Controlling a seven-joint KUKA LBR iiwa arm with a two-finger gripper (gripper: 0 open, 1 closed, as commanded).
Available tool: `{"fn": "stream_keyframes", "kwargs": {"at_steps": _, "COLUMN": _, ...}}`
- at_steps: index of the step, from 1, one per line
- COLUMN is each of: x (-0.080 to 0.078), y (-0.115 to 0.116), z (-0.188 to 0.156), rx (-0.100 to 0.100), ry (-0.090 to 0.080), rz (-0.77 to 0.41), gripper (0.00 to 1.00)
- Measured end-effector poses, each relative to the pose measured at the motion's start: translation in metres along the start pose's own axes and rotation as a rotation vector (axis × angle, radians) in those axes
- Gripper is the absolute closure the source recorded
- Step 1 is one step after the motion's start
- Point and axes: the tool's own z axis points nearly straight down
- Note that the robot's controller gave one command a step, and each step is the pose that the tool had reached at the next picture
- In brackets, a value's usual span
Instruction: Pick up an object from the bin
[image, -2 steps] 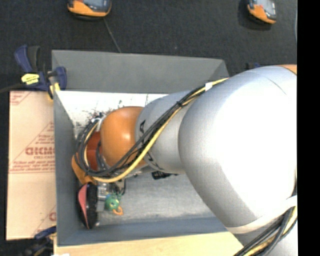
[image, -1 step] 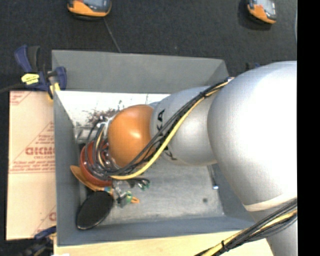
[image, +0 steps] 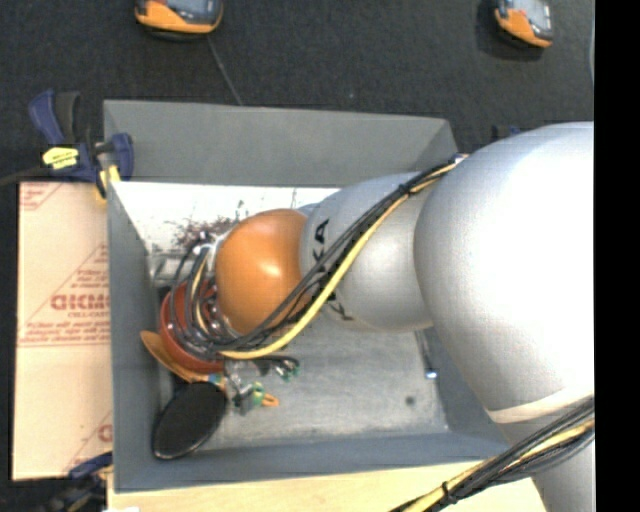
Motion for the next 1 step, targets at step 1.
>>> {"fn": "stream_keyframes", "kwargs": {"at_steps": 1, "x": 0.0026, "y": 0.0024, "z": -0.0526, "rx": -0.003, "ry": 0.01, "rz": -0.003, "gripper": 1.0}}
